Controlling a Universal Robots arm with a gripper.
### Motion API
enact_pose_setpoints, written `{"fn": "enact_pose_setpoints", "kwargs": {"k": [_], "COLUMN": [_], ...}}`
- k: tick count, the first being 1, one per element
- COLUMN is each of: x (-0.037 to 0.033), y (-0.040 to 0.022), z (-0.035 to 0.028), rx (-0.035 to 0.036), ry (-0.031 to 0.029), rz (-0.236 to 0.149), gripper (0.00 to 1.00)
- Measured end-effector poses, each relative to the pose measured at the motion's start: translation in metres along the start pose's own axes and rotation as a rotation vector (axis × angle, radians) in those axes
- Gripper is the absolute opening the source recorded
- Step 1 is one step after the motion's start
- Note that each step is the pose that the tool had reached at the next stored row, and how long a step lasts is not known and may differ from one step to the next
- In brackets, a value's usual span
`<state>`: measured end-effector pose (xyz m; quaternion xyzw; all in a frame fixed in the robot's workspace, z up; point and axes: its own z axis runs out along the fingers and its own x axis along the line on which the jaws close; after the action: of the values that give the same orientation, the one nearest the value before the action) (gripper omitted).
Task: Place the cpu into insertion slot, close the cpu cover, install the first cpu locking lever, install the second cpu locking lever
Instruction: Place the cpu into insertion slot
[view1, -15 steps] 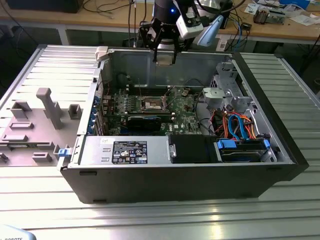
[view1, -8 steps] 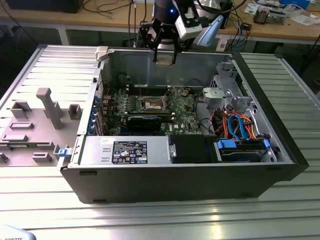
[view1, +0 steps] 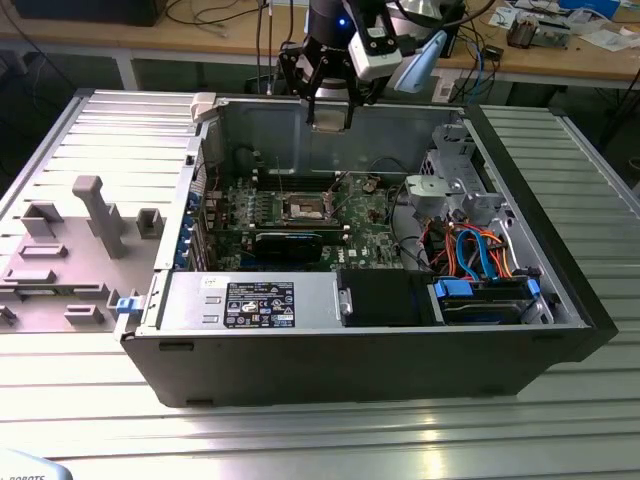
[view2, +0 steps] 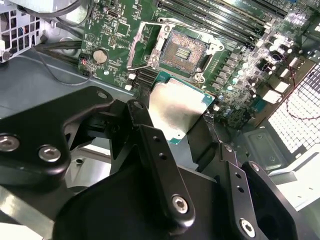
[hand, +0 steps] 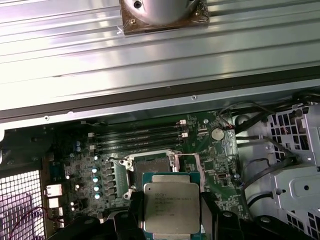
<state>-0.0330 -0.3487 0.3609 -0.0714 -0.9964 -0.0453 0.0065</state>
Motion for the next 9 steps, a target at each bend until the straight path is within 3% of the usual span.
{"fn": "enact_pose_setpoints", "kwargs": {"k": [9], "x": [0.0], "y": [0.0], "z": [0.0002], "rx": [-0.0007], "ry": [-0.0028], "rz": [0.032], "gripper": [0.54]}}
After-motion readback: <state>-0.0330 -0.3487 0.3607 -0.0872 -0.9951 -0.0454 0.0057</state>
